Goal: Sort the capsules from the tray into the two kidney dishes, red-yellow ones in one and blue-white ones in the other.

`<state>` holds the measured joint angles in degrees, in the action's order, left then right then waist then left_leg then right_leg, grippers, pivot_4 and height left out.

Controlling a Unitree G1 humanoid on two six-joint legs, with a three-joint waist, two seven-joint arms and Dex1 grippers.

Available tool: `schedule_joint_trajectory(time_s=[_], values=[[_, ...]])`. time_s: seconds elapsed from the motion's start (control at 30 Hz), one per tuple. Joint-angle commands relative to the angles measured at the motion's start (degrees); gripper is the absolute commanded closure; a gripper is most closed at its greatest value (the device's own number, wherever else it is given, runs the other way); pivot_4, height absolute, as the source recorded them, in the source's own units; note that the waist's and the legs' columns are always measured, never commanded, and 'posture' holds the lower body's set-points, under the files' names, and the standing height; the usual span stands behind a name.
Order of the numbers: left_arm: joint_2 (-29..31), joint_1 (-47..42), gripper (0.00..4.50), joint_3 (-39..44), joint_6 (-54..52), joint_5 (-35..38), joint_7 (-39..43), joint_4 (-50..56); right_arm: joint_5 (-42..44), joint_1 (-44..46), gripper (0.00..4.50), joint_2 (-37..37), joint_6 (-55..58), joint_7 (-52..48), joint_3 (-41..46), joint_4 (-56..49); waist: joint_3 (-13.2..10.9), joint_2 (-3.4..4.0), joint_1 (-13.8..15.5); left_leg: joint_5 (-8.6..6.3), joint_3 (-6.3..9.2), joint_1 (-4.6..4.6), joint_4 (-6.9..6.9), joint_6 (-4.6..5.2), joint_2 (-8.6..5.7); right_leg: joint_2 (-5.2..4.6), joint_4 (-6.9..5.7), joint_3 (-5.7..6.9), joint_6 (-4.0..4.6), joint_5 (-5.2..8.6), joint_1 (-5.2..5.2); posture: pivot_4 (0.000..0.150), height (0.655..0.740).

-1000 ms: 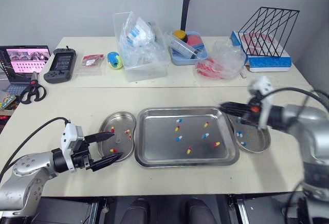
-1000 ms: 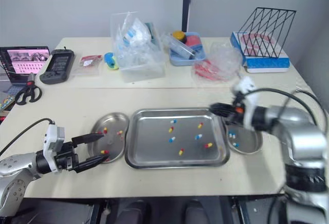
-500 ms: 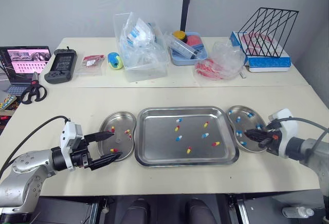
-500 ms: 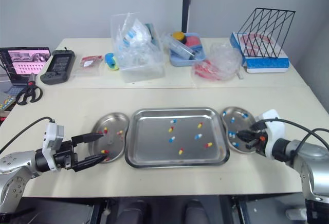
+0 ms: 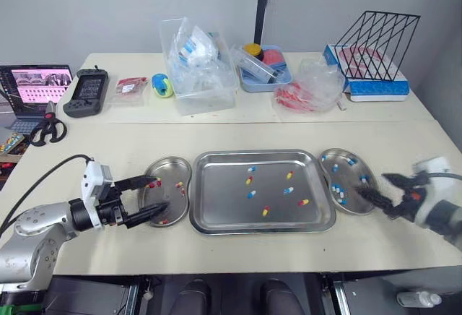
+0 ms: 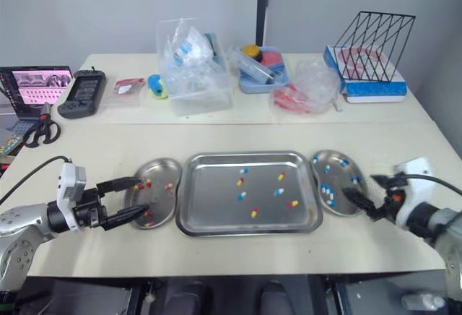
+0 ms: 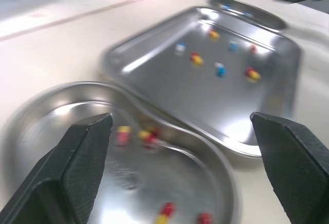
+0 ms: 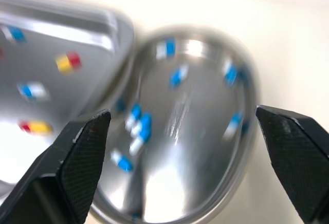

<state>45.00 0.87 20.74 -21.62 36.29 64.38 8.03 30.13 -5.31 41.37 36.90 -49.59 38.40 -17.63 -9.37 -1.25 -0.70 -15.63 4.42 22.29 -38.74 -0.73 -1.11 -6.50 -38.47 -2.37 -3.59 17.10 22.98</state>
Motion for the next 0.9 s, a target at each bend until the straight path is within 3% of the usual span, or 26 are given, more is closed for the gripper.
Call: schedule_joint_trajectory(time_s=[0.03,0.2,0.37,0.9], values=[[1.5,0.3,0.0,5.4,-0.3,1.1,-1.4,-1.3,5.0,-3.5,0.01,-1.2,-3.9,-2.8,6.7,-2.8,0.0,0.0,0.0,-0.01,0.0,-0.01,0.0,0.02,0.01,0.0,0.03,0.01,0.0,0.0,-0.03,0.15,0.7275],[2.4,1.4,0.0,9.9,1.6,-1.2,-3.2,-6.0,5.7,-9.6,0.01,-3.9,-7.9,-3.0,10.0,-1.5,0.0,0.01,-0.1,-0.03,0.01,-0.55,0.12,0.05,0.04,0.02,0.37,0.07,0.0,0.01,-0.71,0.15,0.7275],[2.0,4.8,0.0,13.6,4.7,-3.0,-3.8,-9.4,4.6,-14.7,0.01,-6.4,-11.8,-1.2,11.3,0.2,0.0,0.01,0.0,-0.04,0.0,-0.57,0.15,0.06,0.04,0.01,0.4,0.04,-0.01,0.01,-0.73,0.15,0.7275],[-0.2,5.1,0.0,12.6,8.5,-3.9,-4.8,-11.6,4.7,-14.8,0.01,-5.6,-15.7,1.5,8.1,3.6,0.0,0.01,-0.1,-0.04,0.0,-0.58,0.15,0.06,0.05,0.01,0.4,0.01,0.0,0.01,-0.76,0.15,0.7275]])
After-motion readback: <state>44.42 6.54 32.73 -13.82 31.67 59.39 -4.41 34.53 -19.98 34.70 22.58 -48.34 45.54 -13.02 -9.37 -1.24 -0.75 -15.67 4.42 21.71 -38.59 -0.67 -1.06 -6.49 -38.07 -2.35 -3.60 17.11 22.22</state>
